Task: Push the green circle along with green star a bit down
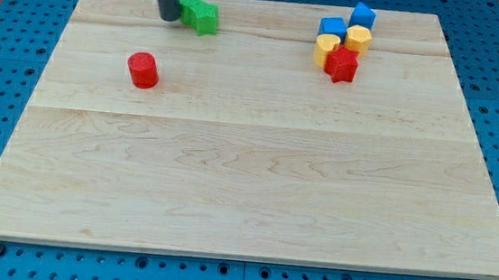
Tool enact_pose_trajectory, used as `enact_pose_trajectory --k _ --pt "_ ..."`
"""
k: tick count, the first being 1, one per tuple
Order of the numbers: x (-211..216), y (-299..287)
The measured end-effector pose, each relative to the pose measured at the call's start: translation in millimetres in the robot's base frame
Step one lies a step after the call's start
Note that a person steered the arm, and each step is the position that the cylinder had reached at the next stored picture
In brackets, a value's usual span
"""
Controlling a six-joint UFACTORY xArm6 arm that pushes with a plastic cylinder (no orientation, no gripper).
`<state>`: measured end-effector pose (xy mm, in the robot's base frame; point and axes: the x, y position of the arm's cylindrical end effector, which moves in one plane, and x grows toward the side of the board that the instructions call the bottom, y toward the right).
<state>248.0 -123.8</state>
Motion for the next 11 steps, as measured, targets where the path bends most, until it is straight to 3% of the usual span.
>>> enact_pose_trajectory --k 1,2,4,5,7,10,11 --pt "22.1 -2.1" --pt "15.9 -39.7" --pt "-56.1 -47.2" --pt "-56.4 -43.5" --pt "-52.5 35.3" --pt "-26.5 77.6" --pt "-41.6 53.8"
